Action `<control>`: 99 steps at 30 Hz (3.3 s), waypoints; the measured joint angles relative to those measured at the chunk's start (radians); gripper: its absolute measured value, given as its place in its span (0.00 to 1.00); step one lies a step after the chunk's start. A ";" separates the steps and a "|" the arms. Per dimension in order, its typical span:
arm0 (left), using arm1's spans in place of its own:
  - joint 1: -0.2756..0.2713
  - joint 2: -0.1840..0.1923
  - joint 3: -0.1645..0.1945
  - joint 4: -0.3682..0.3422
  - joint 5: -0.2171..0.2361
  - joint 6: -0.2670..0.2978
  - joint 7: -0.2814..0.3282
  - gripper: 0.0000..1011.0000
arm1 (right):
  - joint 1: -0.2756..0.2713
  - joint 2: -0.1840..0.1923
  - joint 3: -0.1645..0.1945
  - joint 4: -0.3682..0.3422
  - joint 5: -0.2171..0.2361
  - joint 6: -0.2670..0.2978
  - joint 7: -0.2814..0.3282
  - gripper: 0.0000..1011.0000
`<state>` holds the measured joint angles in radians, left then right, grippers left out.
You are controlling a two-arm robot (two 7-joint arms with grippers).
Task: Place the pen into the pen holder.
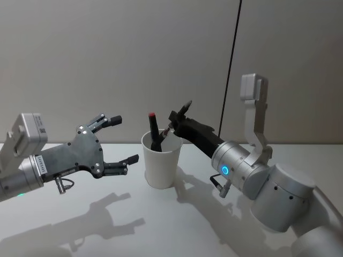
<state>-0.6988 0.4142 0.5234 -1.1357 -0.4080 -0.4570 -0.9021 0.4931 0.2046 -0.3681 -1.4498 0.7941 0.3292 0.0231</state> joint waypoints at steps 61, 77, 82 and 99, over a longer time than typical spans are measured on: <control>0.000 0.000 0.000 0.000 0.000 0.000 0.000 0.99 | 0.032 -0.023 -0.020 0.079 -0.071 -0.062 0.016 0.90; 0.000 0.000 0.000 0.000 0.000 0.000 0.000 0.99 | -0.035 0.017 0.090 -0.095 -0.011 -0.095 0.016 0.99; 0.002 0.000 0.000 -0.001 0.000 0.001 0.003 0.99 | -0.039 0.018 0.091 -0.098 -0.011 -0.096 0.016 0.99; 0.097 -0.006 -0.015 -0.103 0.043 0.098 0.186 0.99 | -0.165 0.050 0.105 -0.156 -0.146 -0.149 0.023 0.99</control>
<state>-0.6022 0.4078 0.5088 -1.2385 -0.3652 -0.3591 -0.7162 0.3283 0.2542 -0.2630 -1.6062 0.6483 0.1799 0.0463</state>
